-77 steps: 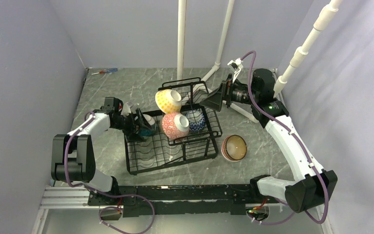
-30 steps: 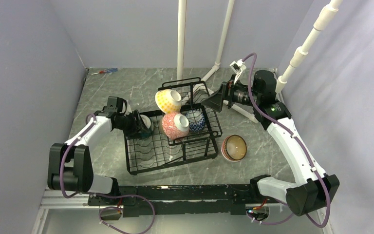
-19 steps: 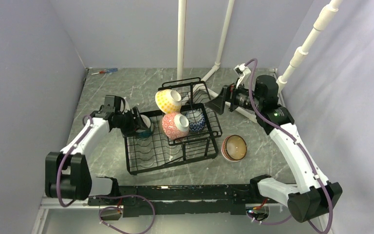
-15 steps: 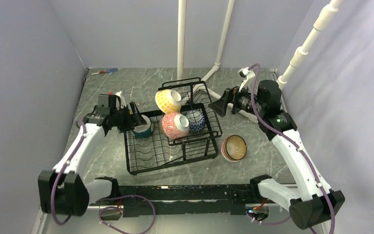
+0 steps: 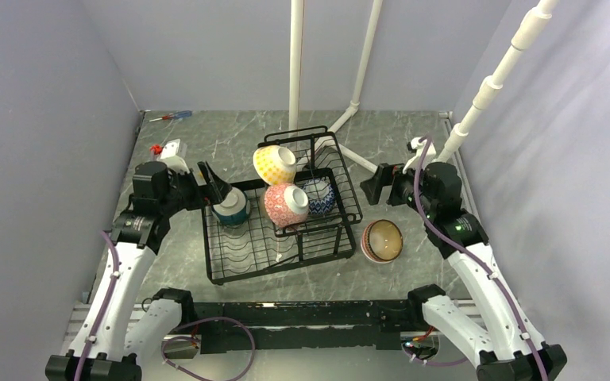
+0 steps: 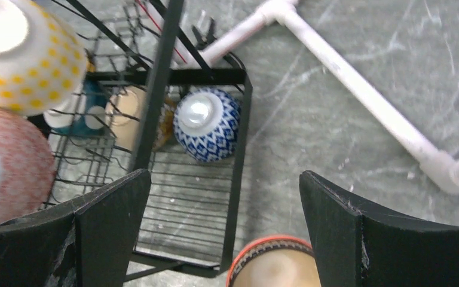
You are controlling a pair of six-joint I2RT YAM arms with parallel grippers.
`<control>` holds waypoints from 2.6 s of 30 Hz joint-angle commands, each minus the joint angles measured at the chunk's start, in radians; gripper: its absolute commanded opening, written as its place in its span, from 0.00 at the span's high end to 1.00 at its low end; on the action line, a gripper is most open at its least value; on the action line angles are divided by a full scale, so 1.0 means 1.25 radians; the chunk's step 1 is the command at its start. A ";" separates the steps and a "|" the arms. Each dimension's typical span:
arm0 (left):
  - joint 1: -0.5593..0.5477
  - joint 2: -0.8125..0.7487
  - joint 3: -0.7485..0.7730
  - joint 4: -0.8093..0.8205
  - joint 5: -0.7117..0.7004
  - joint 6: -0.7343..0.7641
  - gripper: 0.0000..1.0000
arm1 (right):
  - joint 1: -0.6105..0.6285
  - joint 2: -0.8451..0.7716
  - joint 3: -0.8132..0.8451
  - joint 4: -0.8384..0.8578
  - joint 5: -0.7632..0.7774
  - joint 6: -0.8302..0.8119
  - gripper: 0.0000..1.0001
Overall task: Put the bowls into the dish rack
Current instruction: Turn the bowl upside down on the dish rack, then pick up the bowl from the center of the board.
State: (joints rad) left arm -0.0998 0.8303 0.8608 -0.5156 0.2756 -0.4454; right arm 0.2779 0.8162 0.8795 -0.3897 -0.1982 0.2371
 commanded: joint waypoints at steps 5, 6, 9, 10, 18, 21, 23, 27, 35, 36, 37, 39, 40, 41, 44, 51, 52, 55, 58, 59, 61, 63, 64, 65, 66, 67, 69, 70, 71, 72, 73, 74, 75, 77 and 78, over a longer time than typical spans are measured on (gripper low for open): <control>0.001 0.023 0.047 0.019 0.005 0.092 0.06 | -0.002 -0.052 -0.060 -0.093 0.114 0.074 0.00; 0.001 0.025 0.046 0.018 0.006 0.102 0.06 | -0.002 -0.058 -0.065 -0.103 0.122 0.085 0.00; 0.000 0.030 0.029 0.023 -0.008 0.099 0.06 | -0.003 -0.071 -0.080 -0.126 0.132 0.108 0.00; 0.001 0.033 0.028 0.019 -0.004 0.098 0.06 | -0.002 -0.072 -0.086 -0.132 0.133 0.118 0.00; 0.001 0.037 0.025 0.001 0.004 0.108 0.06 | -0.002 -0.074 -0.154 -0.158 0.061 0.181 0.03; 0.001 0.045 0.023 -0.003 0.011 0.106 0.06 | -0.002 -0.081 -0.170 -0.157 0.021 0.199 0.08; 0.001 0.051 0.027 -0.006 0.015 0.109 0.06 | -0.002 -0.083 -0.182 -0.148 -0.010 0.206 0.12; 0.001 0.054 0.030 -0.012 0.013 0.109 0.06 | -0.002 -0.062 -0.203 -0.126 -0.063 0.216 0.29; 0.001 0.038 0.023 -0.009 0.004 0.111 0.06 | -0.002 0.002 -0.224 -0.072 -0.113 0.219 0.48; 0.001 0.039 0.023 -0.010 0.002 0.111 0.06 | -0.001 0.012 -0.224 -0.065 -0.119 0.221 0.49; 0.001 0.039 0.023 -0.011 0.002 0.112 0.06 | -0.002 0.021 -0.223 -0.061 -0.123 0.221 0.50; 0.001 0.042 0.027 -0.015 -0.001 0.116 0.06 | -0.002 0.036 -0.223 -0.055 -0.133 0.223 0.54; 0.001 0.044 0.029 -0.015 0.000 0.117 0.06 | -0.002 0.039 -0.224 -0.053 -0.135 0.223 0.57; 0.002 0.044 0.029 -0.015 0.001 0.118 0.06 | -0.002 0.040 -0.224 -0.052 -0.135 0.224 0.61; 0.001 0.044 0.028 -0.013 0.006 0.119 0.06 | -0.002 0.032 -0.225 -0.061 -0.121 0.222 0.66; 0.001 0.044 0.027 -0.017 0.001 0.116 0.06 | -0.002 0.019 -0.211 -0.088 -0.096 0.207 0.91; 0.001 0.044 0.027 -0.017 0.002 0.115 0.06 | -0.001 0.017 -0.207 -0.091 -0.092 0.205 0.95; 0.001 0.043 0.029 -0.017 0.003 0.115 0.06 | -0.001 0.007 -0.196 -0.105 -0.086 0.199 1.00; 0.001 0.039 0.029 -0.016 0.002 0.114 0.06 | -0.001 -0.003 -0.183 -0.121 -0.081 0.193 1.00; 0.001 0.036 0.028 -0.015 0.001 0.112 0.06 | -0.001 -0.005 -0.179 -0.128 -0.080 0.189 1.00; 0.001 0.032 0.027 -0.013 0.001 0.111 0.06 | -0.001 -0.009 -0.177 -0.134 -0.080 0.187 1.00; 0.001 0.030 0.025 -0.010 0.003 0.111 0.06 | -0.001 -0.011 -0.179 -0.137 -0.081 0.184 0.88; 0.001 0.030 0.023 -0.009 0.004 0.111 0.06 | -0.001 -0.009 -0.181 -0.139 -0.083 0.183 0.74; 0.001 0.032 0.023 -0.009 0.005 0.111 0.06 | -0.001 -0.005 -0.181 -0.142 -0.086 0.181 0.61; 0.001 0.033 0.024 -0.011 0.006 0.112 0.06 | -0.001 0.000 -0.180 -0.145 -0.088 0.179 0.49; 0.001 0.036 0.025 -0.012 0.007 0.111 0.06 | -0.001 0.005 -0.181 -0.147 -0.093 0.176 0.43; 0.001 0.039 0.026 -0.012 0.011 0.112 0.06 | -0.001 0.016 -0.183 -0.145 -0.101 0.171 0.37; 0.001 0.040 0.027 -0.011 0.012 0.111 0.06 | -0.001 0.020 -0.188 -0.141 -0.106 0.171 0.36; 0.001 0.040 0.027 -0.009 0.015 0.110 0.06 | -0.002 0.024 -0.190 -0.137 -0.111 0.170 0.35; 0.001 0.040 0.026 -0.008 0.018 0.109 0.06 | -0.001 0.030 -0.192 -0.133 -0.119 0.169 0.34; 0.001 0.040 0.025 -0.005 0.021 0.107 0.06 | -0.001 0.035 -0.192 -0.130 -0.125 0.168 0.34; 0.002 0.039 0.023 -0.003 0.023 0.106 0.06 | 0.000 0.041 -0.192 -0.128 -0.128 0.164 0.34; 0.002 0.037 0.023 -0.002 0.024 0.105 0.06 | 0.000 0.046 -0.191 -0.126 -0.130 0.161 0.35; 0.002 0.035 0.023 -0.001 0.023 0.102 0.06 | 0.002 0.054 -0.188 -0.126 -0.129 0.150 0.37; 0.002 0.034 0.023 0.000 0.021 0.102 0.06 | 0.005 0.054 -0.190 -0.122 -0.124 0.148 0.38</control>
State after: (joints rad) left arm -0.0998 0.8871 0.8768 -0.5426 0.2832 -0.3164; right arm 0.2756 0.8764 0.6128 -0.5705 -0.3397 0.4511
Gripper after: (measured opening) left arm 0.941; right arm 0.634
